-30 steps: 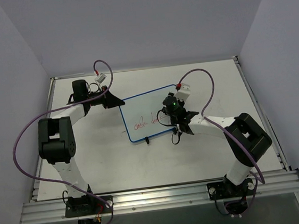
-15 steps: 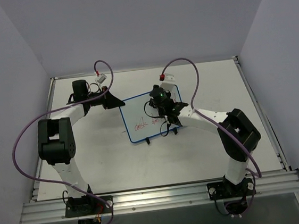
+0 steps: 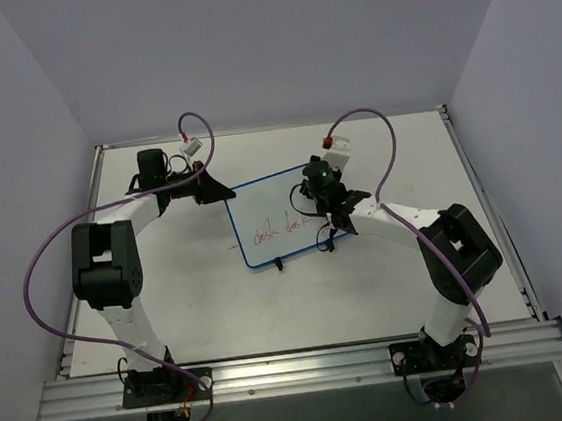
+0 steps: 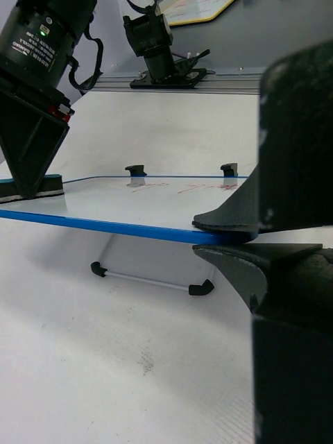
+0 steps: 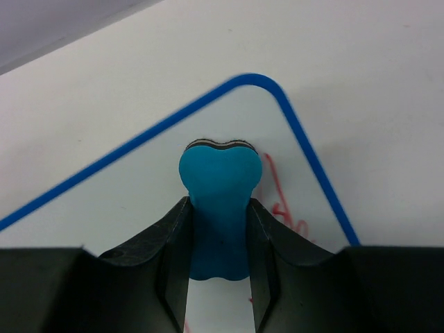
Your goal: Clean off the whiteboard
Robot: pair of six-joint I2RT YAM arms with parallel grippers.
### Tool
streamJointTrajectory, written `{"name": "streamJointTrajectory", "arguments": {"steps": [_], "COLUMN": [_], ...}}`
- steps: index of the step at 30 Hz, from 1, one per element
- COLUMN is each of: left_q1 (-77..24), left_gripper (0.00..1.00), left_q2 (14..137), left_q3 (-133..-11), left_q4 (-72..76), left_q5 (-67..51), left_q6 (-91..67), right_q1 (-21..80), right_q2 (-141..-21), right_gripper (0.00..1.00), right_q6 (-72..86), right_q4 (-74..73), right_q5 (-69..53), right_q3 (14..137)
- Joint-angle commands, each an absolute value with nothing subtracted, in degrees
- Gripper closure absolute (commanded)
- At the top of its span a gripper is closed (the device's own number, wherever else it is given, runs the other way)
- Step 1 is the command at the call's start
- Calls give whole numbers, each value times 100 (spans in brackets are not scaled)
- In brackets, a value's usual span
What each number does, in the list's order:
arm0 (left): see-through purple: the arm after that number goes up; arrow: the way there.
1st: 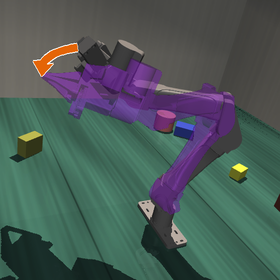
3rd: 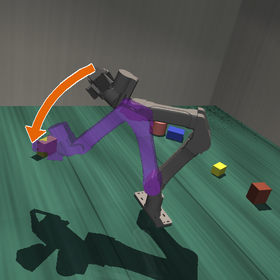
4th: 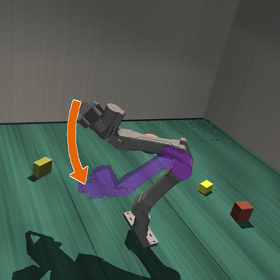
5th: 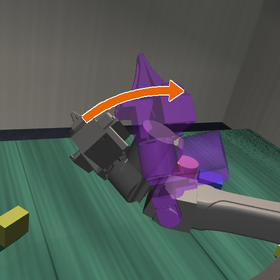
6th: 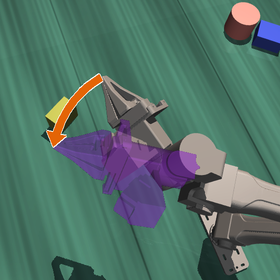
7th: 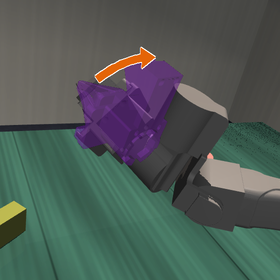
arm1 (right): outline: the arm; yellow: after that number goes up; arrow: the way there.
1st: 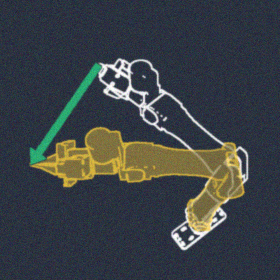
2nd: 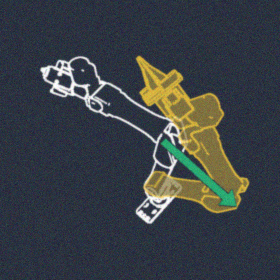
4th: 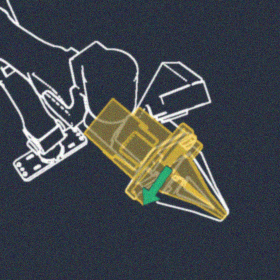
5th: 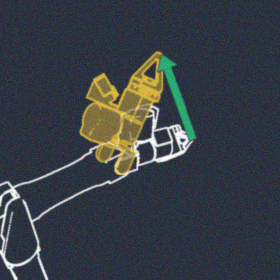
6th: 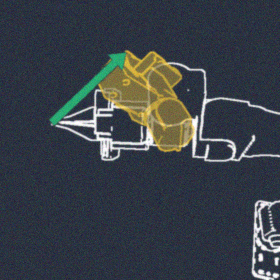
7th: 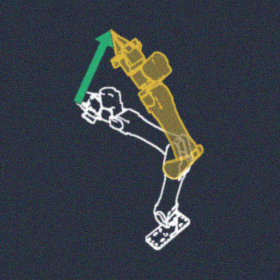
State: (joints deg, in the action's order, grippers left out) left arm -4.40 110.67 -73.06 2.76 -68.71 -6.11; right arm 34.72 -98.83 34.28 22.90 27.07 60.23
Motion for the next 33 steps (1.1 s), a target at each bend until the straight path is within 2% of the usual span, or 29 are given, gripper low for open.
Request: {"name": "streamJointTrajectory", "arguments": {"steps": [1, 5, 9, 17, 22, 26, 33], "left_q1": [-633, -624, -624, -633, -642, -633, -624], "left_gripper": [98, 98, 98, 98, 98, 98, 98], "left_q2": [11066, 11039, 10943, 10714, 10714, 10714, 10776], "left_q3": [-7392, -7400, -7392, -7242, -7233, -7251, -7269], "left_q4": [167, 106, 44, 9, -184, -202, -202], "left_q5": [-6557, -6530, -6513, -6469, -6460, -6425, -6425], "left_q6": [325, 369, 404, 431, 483, 510, 510], "right_q1": [3182, 3173, 3155, 3067, 3041, 3015, 3015], "right_q2": [-9924, -9660, -9527, -9914, -10265, -10196, -9713], "right_gripper": [100, 100, 100, 100, 100, 100, 100], "right_q6": [3629, 3814, 3631, 3120, 2927, 3101, 3804], "right_q4": [1678, 1950, 2092, 1732, 1459, 1766, 2566], "right_q5": [2944, 2796, 2699, 2514, 2601, 2619, 2655], "right_q3": [5143, 4562, 4649, 6483, 7128, 6453, 4555]}}
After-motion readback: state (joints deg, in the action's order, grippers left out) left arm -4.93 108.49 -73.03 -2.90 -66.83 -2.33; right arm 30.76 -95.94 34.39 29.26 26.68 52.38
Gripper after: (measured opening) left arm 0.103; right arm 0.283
